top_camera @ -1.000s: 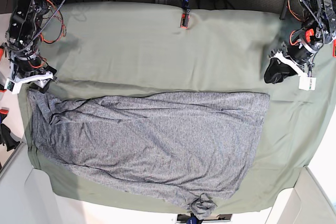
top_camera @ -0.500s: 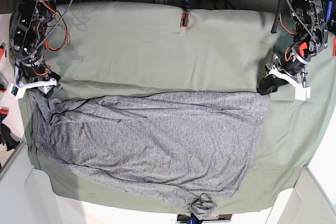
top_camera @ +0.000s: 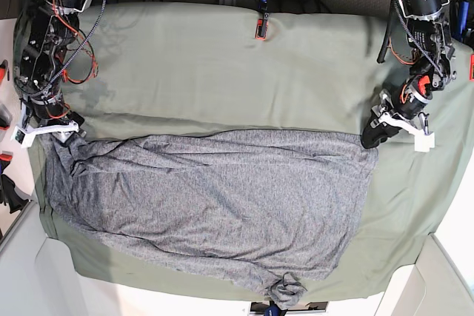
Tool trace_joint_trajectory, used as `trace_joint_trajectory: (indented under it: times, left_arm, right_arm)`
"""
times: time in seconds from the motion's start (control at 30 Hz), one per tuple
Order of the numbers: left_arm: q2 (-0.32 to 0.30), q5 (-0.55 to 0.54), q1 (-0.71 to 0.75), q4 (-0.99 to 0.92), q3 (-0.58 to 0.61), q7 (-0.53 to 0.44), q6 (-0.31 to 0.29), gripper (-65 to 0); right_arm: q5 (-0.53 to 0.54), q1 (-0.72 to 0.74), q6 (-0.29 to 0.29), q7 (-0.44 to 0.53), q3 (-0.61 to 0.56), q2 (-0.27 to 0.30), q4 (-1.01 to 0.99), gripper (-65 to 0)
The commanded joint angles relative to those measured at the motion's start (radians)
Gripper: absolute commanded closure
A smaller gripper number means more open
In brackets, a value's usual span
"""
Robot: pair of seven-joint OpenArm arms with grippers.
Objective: Fold the T-shirt properly
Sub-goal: 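Grasp the folded edge of the shirt with both grippers, then pull the grasped edge with both grippers back across the shirt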
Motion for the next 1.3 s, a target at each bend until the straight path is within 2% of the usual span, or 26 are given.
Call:
trace_joint_trajectory:
  times: [0.0,0.13,0.33,0.37,0.47,0.53,0.57,0.7,0.87,1.0,1.13,1.27]
  left_arm:
    - [-0.013,0.013,-0.025,-0.013,0.0,0.002,0.008,-22.4]
    - [-0.01,0.049,-0.063,-0.065,0.0,-0.016,0.008,-22.4]
    - [-0.008,0.049,-0.083,-0.094,0.0,-0.028,0.008,-22.2]
    - [-0.008,0.05,-0.083,-0.094,0.0,-0.04,0.008,-20.0]
    - [-0.008,0.08,-0.082,-0.094,0.0,-0.046,0.007,-0.9]
    - [-0.011,0.088,-0.082,-0.094,0.0,-0.046,0.0,0.0]
    - [-0.013,0.087,-0.082,-0.093,0.0,-0.047,-0.011,0.0]
    - [-0.039,0.082,-0.082,-0.048,-0.001,-0.046,-0.047,0.0]
    - [-0.088,0.08,-0.059,0.085,-0.001,-0.004,-0.048,0.0]
    - [-0.126,0.079,-0.014,0.17,-0.001,0.027,-0.045,0.0]
    - [-0.168,0.078,0.044,0.226,-0.012,0.045,-0.045,0.0]
    - [-0.193,0.077,0.15,0.33,-0.083,0.056,-0.045,0.0]
  right_arm:
    - [0.008,0.036,0.006,0.008,0.002,0.011,0.005,-36.4]
    - [0.007,0.058,0.006,0.021,0.002,0.011,-0.015,-36.4]
    - [-0.004,0.072,0.006,0.043,0.002,0.011,-0.058,-36.0]
    - [-0.017,0.079,0.006,0.048,0.002,0.011,-0.069,-34.0]
    - [-0.069,0.1,0.015,0.053,0.002,0.011,-0.099,-18.8]
    - [-0.099,0.105,0.045,0.073,0.002,0.011,-0.102,-3.6]
    - [-0.106,0.105,0.056,0.085,0.002,0.011,-0.101,0.0]
    - [-0.109,0.104,0.056,0.087,0.002,0.011,-0.1,0.0]
    - [-0.108,0.081,0.057,-0.01,0.002,0.013,-0.033,0.0]
    - [-0.107,0.023,0.093,-0.073,0.002,0.013,0.098,0.0]
    - [-0.091,-0.024,0.101,-0.188,0.002,0.019,0.206,0.0]
    - [-0.089,-0.102,0.101,-0.198,0.002,0.024,0.267,0.0]
